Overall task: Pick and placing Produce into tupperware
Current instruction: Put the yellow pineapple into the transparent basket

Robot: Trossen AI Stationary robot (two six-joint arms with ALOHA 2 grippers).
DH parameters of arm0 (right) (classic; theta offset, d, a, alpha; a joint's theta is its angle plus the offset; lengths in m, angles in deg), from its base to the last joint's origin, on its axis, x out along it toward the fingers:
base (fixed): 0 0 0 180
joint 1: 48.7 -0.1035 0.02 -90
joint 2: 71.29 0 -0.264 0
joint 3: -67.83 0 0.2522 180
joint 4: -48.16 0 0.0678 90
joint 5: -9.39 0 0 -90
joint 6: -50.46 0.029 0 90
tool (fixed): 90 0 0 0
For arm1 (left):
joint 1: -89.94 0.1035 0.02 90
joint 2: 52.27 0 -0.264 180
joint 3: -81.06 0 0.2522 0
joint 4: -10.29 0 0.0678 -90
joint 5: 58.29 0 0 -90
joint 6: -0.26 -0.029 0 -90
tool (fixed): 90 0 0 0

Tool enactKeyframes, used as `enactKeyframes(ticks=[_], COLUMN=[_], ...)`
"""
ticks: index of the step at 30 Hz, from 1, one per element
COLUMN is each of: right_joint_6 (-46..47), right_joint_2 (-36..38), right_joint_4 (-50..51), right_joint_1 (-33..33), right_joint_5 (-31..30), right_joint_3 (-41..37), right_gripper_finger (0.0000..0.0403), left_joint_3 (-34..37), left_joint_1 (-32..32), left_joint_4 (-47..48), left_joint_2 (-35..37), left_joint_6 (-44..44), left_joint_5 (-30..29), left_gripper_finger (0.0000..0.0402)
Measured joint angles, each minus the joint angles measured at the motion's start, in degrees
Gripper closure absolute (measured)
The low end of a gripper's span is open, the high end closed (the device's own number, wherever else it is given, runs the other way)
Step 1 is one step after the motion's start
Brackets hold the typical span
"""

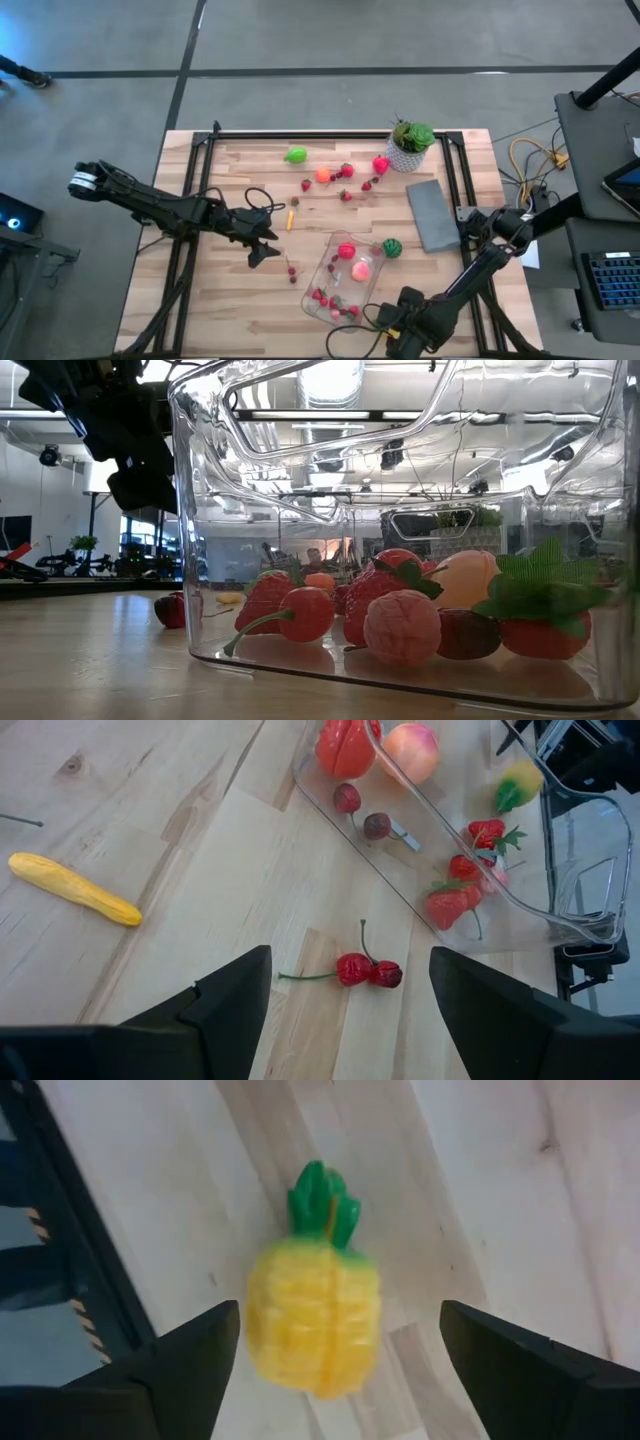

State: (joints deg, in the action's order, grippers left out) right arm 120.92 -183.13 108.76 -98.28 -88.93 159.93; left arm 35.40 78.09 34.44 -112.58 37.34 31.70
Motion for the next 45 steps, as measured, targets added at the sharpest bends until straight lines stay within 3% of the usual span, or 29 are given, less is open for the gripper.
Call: enactKeyframes(ticks=[9, 25, 45], right_joint_6=[1.64, 1.95, 6.65], right_joint_2=[-2.74, -2.53, -3.47], right_joint_4=[-2.21, -2.26, -2.17], right_joint_1=[0.00, 0.42, 0.87], right_joint_5=[5.31, -0.92, -0.30], right_joint_3=[-0.04, -0.39, -0.26], right_gripper_finger=[0.0057, 0.0076, 0.0076], left_joint_3=[0.00, 0.00, 0.00], left_joint_1=[0.00, 0.00, 0.00], left_joint_4=[-0.73, -0.98, -0.98], left_joint_2=[0.00, 0.00, 0.00], left_joint_6=[0.00, 0.00, 0.01], left_joint_5=[0.00, 0.00, 0.00], left_gripper_finger=[0.0144, 0.0144, 0.0144])
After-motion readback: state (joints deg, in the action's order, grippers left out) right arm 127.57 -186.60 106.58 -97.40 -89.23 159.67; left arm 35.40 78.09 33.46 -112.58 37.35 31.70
